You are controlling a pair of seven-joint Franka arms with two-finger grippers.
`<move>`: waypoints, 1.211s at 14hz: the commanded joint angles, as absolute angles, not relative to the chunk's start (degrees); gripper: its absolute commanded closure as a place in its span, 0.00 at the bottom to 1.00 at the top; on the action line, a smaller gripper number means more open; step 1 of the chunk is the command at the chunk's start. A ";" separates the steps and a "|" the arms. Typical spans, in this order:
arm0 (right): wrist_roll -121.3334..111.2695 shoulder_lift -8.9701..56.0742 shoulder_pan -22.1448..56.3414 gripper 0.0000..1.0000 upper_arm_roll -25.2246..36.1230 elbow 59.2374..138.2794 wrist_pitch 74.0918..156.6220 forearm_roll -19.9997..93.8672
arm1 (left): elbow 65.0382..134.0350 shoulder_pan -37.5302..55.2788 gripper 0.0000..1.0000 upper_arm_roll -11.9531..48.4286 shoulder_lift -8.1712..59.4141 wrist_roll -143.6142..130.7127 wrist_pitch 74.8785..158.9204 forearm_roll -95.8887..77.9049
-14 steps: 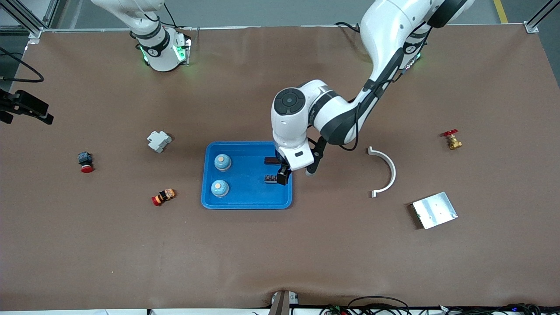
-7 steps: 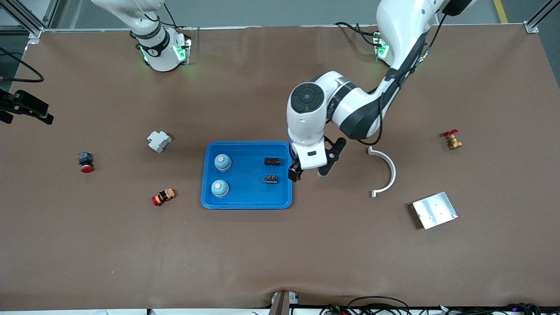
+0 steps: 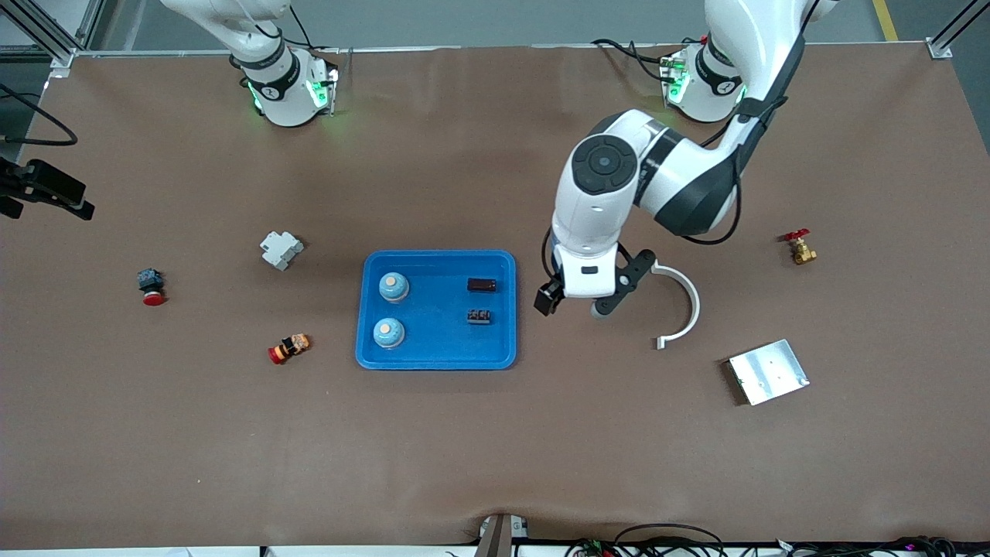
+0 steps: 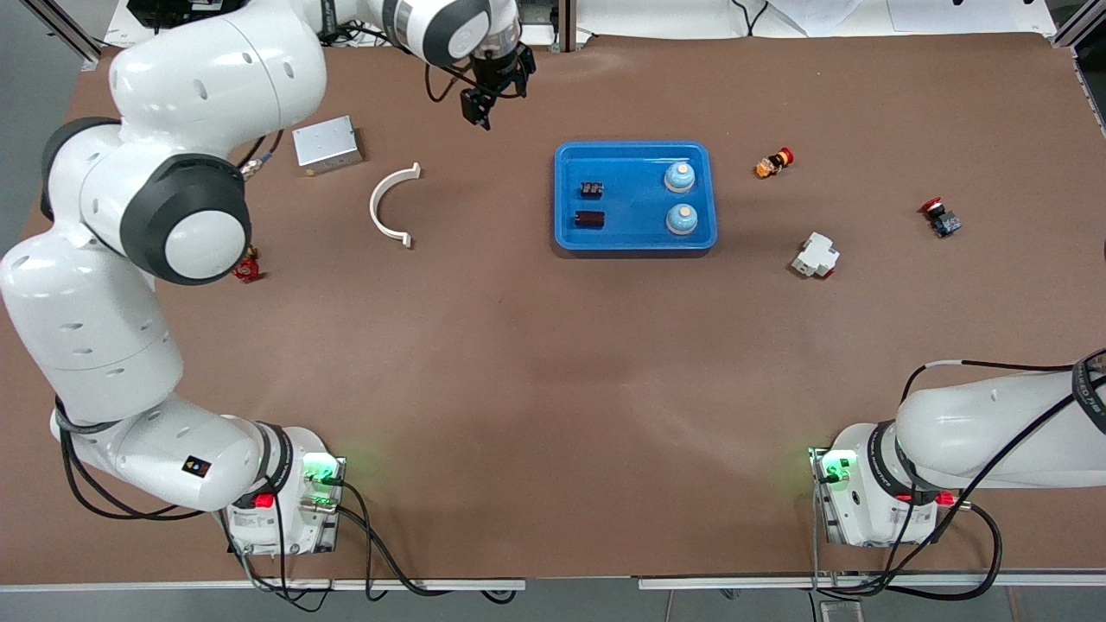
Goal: Place electrolytic capacitor and blue bell in tray
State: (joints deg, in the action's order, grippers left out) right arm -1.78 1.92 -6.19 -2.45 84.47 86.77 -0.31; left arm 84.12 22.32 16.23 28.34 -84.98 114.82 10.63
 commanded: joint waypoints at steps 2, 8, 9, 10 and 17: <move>-1.58 1.49 -6.59 0.00 -2.55 84.46 86.48 0.53 | 84.82 21.10 0.00 17.23 25.76 -61.26 109.70 9.58; -1.58 1.49 -6.59 0.00 -2.55 84.46 86.48 0.53 | 85.43 16.17 0.00 17.14 21.00 -39.03 106.87 9.92; -1.58 1.49 -6.59 0.00 -2.55 84.38 86.57 0.53 | 85.43 16.08 0.00 16.96 21.35 -38.76 107.05 10.28; -1.58 1.49 -6.59 0.00 -2.55 84.38 86.66 0.53 | 85.52 15.13 0.00 16.96 21.36 -37.80 107.14 10.98; -1.76 1.49 -6.68 0.00 -2.55 84.38 86.31 0.53 | 86.13 6.87 0.00 17.31 20.66 -21.73 110.21 10.20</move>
